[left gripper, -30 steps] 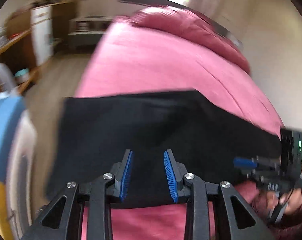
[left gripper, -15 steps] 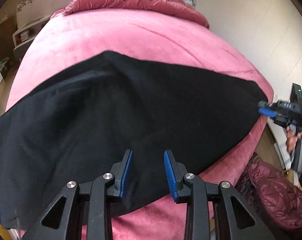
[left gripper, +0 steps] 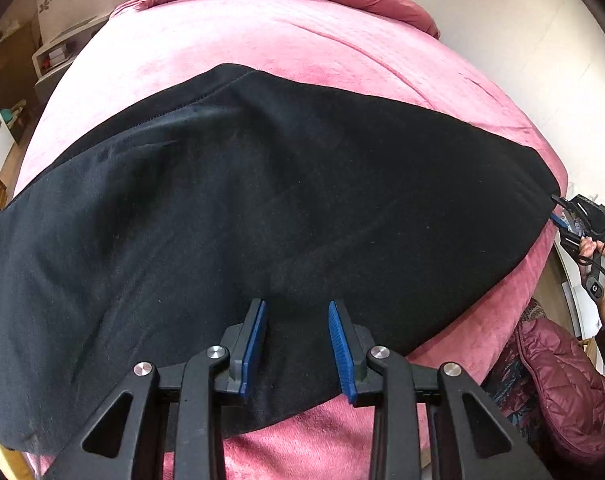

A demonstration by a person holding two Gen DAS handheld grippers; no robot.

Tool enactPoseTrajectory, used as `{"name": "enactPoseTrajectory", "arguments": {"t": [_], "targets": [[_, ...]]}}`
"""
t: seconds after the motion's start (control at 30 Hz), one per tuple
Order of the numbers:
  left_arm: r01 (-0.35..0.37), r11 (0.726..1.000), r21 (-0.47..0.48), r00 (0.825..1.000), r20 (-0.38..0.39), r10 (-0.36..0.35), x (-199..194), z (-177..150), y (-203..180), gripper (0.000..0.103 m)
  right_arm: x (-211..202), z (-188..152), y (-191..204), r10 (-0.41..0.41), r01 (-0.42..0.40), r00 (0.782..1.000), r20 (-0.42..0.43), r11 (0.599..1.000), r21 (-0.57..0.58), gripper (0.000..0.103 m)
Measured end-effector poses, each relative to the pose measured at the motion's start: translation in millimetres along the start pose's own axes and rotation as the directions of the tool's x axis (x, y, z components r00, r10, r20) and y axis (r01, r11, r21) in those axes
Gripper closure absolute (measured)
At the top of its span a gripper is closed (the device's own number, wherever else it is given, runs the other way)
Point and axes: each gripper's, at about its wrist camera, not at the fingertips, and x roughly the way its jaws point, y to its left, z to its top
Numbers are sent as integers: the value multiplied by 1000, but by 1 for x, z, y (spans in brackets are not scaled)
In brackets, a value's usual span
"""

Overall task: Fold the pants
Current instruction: 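Grasp the leg end with the right gripper and fold it toward the left gripper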

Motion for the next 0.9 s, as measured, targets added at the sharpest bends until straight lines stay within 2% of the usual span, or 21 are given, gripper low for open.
{"name": "enactPoseTrajectory", "arguments": {"t": [0.27, 0.37, 0.43, 0.53, 0.67, 0.77, 0.9], "targets": [[6, 999, -53, 1000, -16, -7, 9, 14, 4, 70, 17, 8, -3, 38, -39, 999, 19, 999, 31, 72], [5, 999, -50, 1000, -14, -6, 6, 12, 8, 70, 13, 10, 16, -2, 3, 1000, 10, 999, -52, 84], [10, 998, -56, 1000, -11, -11, 4, 11, 10, 70, 11, 9, 32, -3, 5, 1000, 13, 995, -103, 86], [36, 996, -82, 999, 3, -36, 0, 10, 15, 70, 2, 7, 68, 36, -36, 999, 0, 976, -216, 86], [65, 992, -112, 998, 22, -63, -8, 7, 28, 70, -4, -12, 124, 54, -71, 997, -55, 918, -389, 87], [82, 989, -123, 996, 36, -79, -13, 6, 34, 70, -5, -41, 161, 69, -120, 990, -122, 863, -491, 87], [101, 985, -143, 994, 57, -94, -23, 5, 43, 70, 0, -94, 204, 94, -212, 969, -229, 792, -572, 87]]}}
